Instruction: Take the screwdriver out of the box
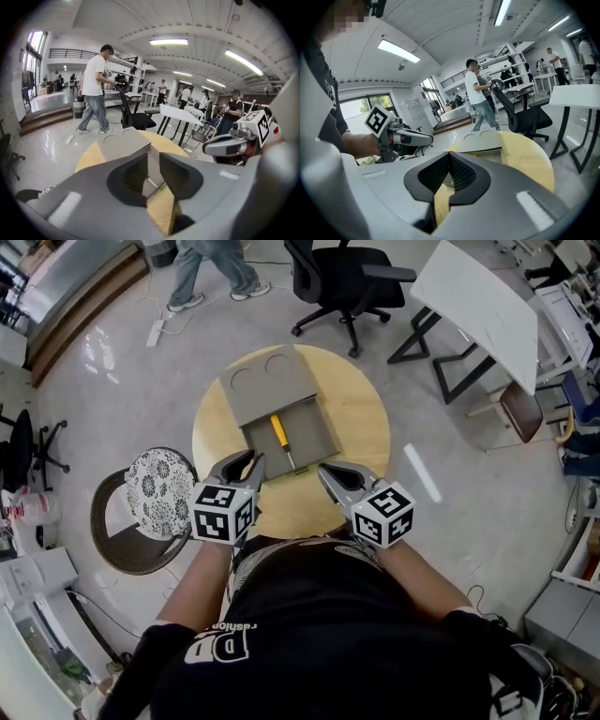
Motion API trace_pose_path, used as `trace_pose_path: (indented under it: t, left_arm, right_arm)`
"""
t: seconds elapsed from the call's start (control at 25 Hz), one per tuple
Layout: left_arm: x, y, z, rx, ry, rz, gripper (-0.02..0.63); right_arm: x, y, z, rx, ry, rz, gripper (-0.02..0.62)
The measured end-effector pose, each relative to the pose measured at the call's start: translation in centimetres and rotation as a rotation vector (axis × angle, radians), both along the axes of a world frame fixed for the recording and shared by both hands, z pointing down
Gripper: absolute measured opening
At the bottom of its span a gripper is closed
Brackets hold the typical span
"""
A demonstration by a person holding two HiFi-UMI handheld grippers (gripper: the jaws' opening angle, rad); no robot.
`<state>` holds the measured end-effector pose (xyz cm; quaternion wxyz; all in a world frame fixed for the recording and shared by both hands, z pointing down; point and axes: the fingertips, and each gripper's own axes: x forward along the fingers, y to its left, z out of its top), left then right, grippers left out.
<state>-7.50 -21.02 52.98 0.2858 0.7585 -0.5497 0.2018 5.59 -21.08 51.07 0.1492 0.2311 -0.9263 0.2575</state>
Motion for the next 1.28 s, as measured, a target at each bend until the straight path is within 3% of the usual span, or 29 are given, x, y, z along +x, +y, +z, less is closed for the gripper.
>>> trace_pose_path:
  t: [0.2, 0.4, 1.0, 1.28]
  left_arm:
    - [-0.3, -1.0, 1.9, -0.076, 0.085, -0.077, 0.132]
    - [-0.4, -2.3, 4.1, -0.127, 0.113, -0.131, 0.132]
    - [0.6, -6.3, 12.2, -0.286, -0.006, -0.196, 0.132]
    - [0.4, -7.3, 16.1, -0.371, 0.001, -0.234, 0.132]
  right_arm:
    - [0.7, -0.4, -0.1, -0.003, -0.013, 0.001, 0.0]
    - [1.6, -0.3, 0.4, -0.012, -0.014, -0.01, 0.0]
    - [4.8, -1.6, 0.7, -0.008, -0.003, -0.041, 0.0]
    - [6.1, -1.8, 1.8, -0.022, 0.025, -0.042, 0.0]
